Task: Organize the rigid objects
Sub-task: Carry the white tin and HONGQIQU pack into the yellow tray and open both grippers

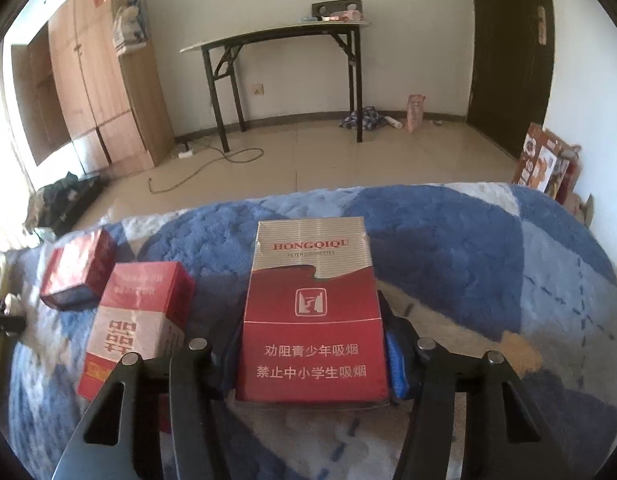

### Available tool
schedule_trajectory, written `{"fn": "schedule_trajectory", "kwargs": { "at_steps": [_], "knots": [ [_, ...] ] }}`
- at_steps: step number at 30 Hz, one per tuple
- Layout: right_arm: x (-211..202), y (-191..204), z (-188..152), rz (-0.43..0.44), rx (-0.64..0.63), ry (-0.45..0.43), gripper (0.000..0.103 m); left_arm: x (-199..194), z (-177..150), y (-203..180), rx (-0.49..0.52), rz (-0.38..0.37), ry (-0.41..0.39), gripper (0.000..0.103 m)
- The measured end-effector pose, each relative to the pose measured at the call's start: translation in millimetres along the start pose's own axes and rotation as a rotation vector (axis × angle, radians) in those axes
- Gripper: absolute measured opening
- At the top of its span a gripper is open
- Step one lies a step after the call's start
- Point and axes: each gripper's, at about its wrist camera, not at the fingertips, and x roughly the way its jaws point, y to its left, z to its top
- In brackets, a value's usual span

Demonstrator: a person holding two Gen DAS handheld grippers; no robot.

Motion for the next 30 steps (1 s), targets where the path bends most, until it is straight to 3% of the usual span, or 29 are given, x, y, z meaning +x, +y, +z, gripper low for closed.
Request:
{"fn": "schedule_trajectory", "kwargs": {
  "at_steps": [4, 7, 12, 16, 21, 23, 25, 28, 30],
  "knots": [
    [-20.6, -9.1, 4.4, -0.034, -0.01, -0.068, 0.055, -20.9, -7.6, 2.7, -0.005, 0.002, -0.044, 0.049],
    [-2.8, -13.4, -6.1, -0.036, -0.049, 0.014, 0.055, -45.2, -16.0, 5.4, -0.028, -0.024, -0.087, 0.049],
    [-7.0, -15.5, -5.2, 0.017, -0.045, -0.005, 0.054, -90.9, -43.0, 29.2, -0.087, -0.018, -0.168, 0.049],
    [-50.7, 1.9, 18.6, 0.072, -0.079, -0.122, 0.054, -138.3, -81.8, 75.8, -0.201, 0.026, -0.224, 0.049],
    [-93.6, 93.9, 45.7, 0.309, -0.235, -0.142, 0.054, -180.3, -134.3, 145.6, -0.3, 0.145, -0.23, 0.049],
    [-96.5, 142.3, 43.5, 0.447, -0.266, -0.083, 0.054, -182.9, -149.7, 163.9, -0.322, 0.174, -0.216, 0.049],
    [-86.0, 205.6, 32.8, 0.575, -0.314, 0.045, 0.054, -178.3, -161.4, 179.8, -0.348, 0.165, -0.207, 0.049],
    [-76.1, 276.5, 12.1, 0.649, -0.406, 0.148, 0.054, -149.7, -162.2, 189.5, -0.339, 0.156, -0.152, 0.049],
    [-69.8, 312.9, -0.8, 0.648, -0.465, 0.197, 0.054, -136.0, -156.4, 196.1, -0.34, 0.139, -0.144, 0.049]
  ]
}}
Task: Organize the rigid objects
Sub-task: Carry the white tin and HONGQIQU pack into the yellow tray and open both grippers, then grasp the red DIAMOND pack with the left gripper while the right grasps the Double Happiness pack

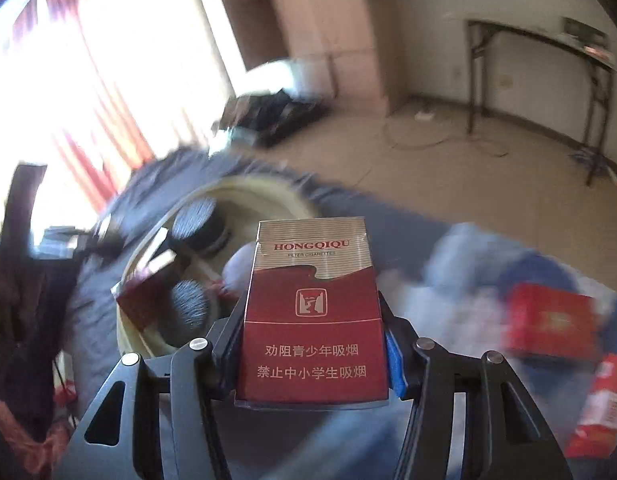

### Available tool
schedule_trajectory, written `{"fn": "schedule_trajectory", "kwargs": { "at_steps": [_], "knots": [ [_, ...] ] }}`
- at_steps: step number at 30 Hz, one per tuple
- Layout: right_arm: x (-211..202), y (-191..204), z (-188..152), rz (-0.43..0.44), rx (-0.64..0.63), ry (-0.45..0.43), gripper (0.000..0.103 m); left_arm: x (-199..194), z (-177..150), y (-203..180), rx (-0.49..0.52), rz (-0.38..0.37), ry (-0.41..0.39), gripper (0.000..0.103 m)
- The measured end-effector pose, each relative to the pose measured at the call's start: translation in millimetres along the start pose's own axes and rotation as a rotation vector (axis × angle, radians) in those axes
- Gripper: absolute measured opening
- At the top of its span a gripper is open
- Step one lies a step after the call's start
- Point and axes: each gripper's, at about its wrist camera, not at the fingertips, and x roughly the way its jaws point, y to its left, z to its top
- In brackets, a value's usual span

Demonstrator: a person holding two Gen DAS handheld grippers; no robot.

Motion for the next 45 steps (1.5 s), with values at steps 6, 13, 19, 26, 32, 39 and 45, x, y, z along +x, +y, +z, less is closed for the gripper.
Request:
{"fn": "schedule_trajectory", "kwargs": {
  "at_steps": [6, 13, 19, 26, 32, 39, 45],
  "knots": [
    [58.9, 35.8, 25.3, 0.006, -0.078, 0.084, 0.054, 51.7, 57.8, 0.5, 0.015, -0.037, 0.047, 0.049],
    [98.9, 47.0, 44.2, -0.047, -0.175, 0.141, 0.055, 85.4, 78.9, -10.2, 0.105, -0.002, 0.088, 0.05],
    [110.2, 56.8, 49.1, -0.078, -0.168, 0.116, 0.055, 84.4, 76.9, -8.6, 0.111, -0.008, 0.07, 0.055],
    [108.7, 63.9, 43.6, -0.081, -0.183, 0.102, 0.08, 71.6, 79.8, -12.9, 0.061, -0.016, 0.021, 0.089],
    [2.7, 3.4, 16.3, -0.072, 0.016, -0.12, 0.103, 29.4, 92.7, -20.2, 0.047, -0.005, -0.074, 0.103],
    [-97.8, -143.6, -87.8, -0.498, 0.45, -0.17, 0.103, -6.2, 118.5, -93.2, 0.078, -0.132, -0.134, 0.103],
    [-98.8, -188.6, -121.1, -0.515, 0.564, -0.109, 0.103, 24.5, 134.1, -233.3, 0.09, -0.274, -0.058, 0.103]
  ]
}}
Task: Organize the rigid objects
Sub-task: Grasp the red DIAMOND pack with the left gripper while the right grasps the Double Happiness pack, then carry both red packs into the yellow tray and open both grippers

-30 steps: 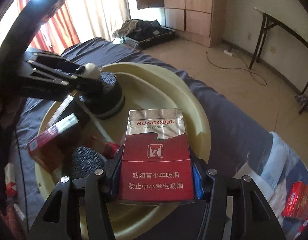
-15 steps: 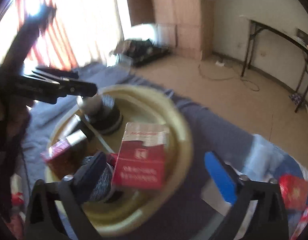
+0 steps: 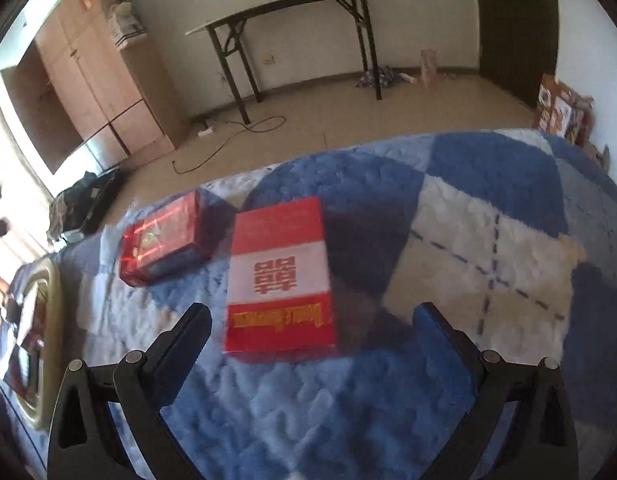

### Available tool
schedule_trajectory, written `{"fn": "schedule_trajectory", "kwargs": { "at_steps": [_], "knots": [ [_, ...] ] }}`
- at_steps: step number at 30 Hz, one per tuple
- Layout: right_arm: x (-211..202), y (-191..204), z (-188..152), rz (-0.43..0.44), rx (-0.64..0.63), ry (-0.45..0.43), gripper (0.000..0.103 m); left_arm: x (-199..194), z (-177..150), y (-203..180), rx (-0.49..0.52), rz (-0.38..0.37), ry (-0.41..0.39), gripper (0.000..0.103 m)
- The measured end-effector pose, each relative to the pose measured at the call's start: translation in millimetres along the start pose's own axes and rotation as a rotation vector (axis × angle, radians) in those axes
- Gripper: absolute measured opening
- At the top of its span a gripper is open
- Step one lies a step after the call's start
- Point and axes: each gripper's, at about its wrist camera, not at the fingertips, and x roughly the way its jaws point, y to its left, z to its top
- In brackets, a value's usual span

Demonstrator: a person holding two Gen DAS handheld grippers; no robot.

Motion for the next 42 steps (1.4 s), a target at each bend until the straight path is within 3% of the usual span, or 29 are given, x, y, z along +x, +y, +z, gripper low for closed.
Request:
{"fn": "schedule_trajectory", "kwargs": {
  "at_steps": [3, 7, 10, 14, 15, 16, 18, 19, 20, 24, 26, 28, 32, 34, 36, 39, 42],
  "knots": [
    [10.5, 5.7, 2.0, 0.007, -0.033, -0.002, 0.103, 56.1, 4.3, -51.4, -0.06, -0.067, 0.075, 0.103],
    [21.8, 11.9, 2.8, 0.01, -0.087, -0.007, 0.103, 116.2, 1.9, -81.2, -0.133, -0.049, 0.161, 0.103],
    [28.0, 10.1, -0.7, -0.016, -0.14, -0.028, 0.103, 140.4, -0.9, -95.3, -0.142, -0.013, 0.223, 0.103],
    [41.7, 19.0, -4.5, -0.058, -0.173, -0.05, 0.103, 158.7, -1.6, -114.4, -0.093, 0.016, 0.221, 0.103],
    [43.7, 21.2, -4.8, -0.07, -0.184, -0.059, 0.1, 163.9, -2.4, -118.3, -0.085, 0.043, 0.222, 0.102],
    [44.5, 22.6, -6.1, -0.078, -0.191, -0.07, 0.093, 169.1, -3.3, -121.4, -0.081, 0.063, 0.225, 0.095],
    [45.4, 26.4, -7.7, -0.096, -0.208, -0.088, 0.063, 178.0, -7.6, -122.8, -0.076, 0.07, 0.244, 0.089],
    [44.1, 27.8, -8.4, -0.088, -0.218, -0.097, 0.054, 181.8, -10.5, -122.2, -0.074, 0.066, 0.246, 0.089],
    [43.7, 29.1, -9.1, -0.084, -0.225, -0.1, 0.054, 182.4, -12.9, -120.8, -0.064, 0.084, 0.24, 0.089],
    [31.6, 30.1, -11.4, 0.006, -0.262, -0.118, 0.054, 149.4, -19.9, -106.5, -0.08, 0.024, 0.208, 0.089],
    [19.7, 37.9, -9.2, 0.07, -0.292, -0.115, 0.054, 109.0, -26.2, -90.4, -0.081, 0.001, 0.155, 0.089],
    [10.6, 60.6, -2.8, 0.179, -0.323, -0.055, 0.054, 55.5, -35.1, -69.2, -0.074, -0.006, 0.084, 0.089],
    [-4.8, 130.2, 3.3, 0.372, -0.377, 0.04, 0.054, -53.4, -72.3, 7.7, -0.095, 0.111, -0.051, 0.089],
    [-8.0, 173.6, 6.4, 0.451, -0.423, 0.081, 0.054, -88.6, -101.9, 50.7, -0.101, 0.225, -0.071, 0.089],
    [-5.7, 210.8, 10.9, 0.499, -0.461, 0.114, 0.054, -107.2, -126.9, 88.0, -0.122, 0.275, -0.063, 0.089],
    [1.5, 269.0, 7.8, 0.498, -0.591, 0.143, 0.054, -116.7, -146.4, 144.5, -0.196, 0.313, -0.038, 0.089],
    [11.8, 310.8, 6.2, 0.485, -0.696, 0.178, 0.054, -108.1, -147.5, 175.5, -0.211, 0.288, -0.039, 0.089]
  ]
}}
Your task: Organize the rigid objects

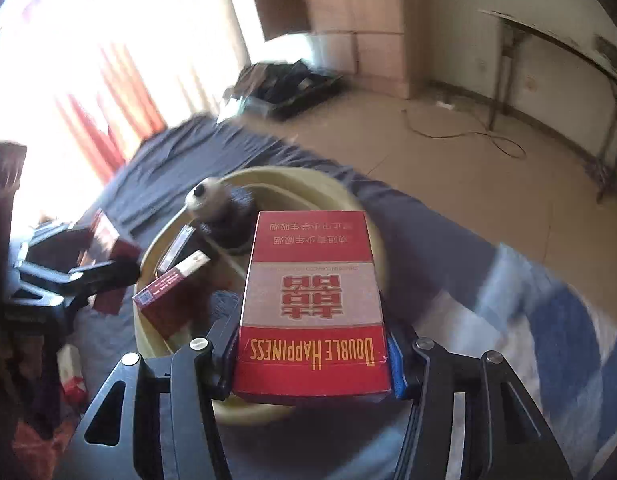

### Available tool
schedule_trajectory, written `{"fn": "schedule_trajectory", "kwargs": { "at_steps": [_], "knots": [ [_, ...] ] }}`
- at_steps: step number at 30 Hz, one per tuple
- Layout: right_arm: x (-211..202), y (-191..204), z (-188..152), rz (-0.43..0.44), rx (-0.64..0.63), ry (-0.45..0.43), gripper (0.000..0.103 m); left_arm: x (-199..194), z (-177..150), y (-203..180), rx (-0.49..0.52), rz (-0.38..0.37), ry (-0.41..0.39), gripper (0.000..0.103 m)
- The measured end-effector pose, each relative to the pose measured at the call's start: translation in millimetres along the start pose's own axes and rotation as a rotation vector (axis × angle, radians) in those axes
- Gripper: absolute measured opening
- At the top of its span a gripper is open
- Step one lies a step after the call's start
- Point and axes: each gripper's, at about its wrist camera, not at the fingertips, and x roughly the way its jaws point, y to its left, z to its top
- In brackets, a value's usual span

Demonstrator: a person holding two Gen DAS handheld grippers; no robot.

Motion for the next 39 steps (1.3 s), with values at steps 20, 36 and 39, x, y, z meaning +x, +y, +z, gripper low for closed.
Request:
{"fn": "schedule_trajectory", "kwargs": {
  "at_steps": [20, 36, 39],
  "knots": [
    [94.4, 50.6, 48.2, -0.058, -0.16, 0.129, 0.073, 88.5, 21.8, 40.1, -0.059, -0.024, 0.199, 0.101],
    [-29.3, -29.3, -62.4, 0.112, -0.046, -0.203, 0.103, -19.5, -27.4, 35.7, -0.054, -0.084, -0.112, 0.103],
    [-34.7, -42.4, -113.3, 0.077, -0.078, -0.178, 0.103, -24.9, -78.0, 27.0, -0.025, -0.09, -0.063, 0.103]
  ]
}}
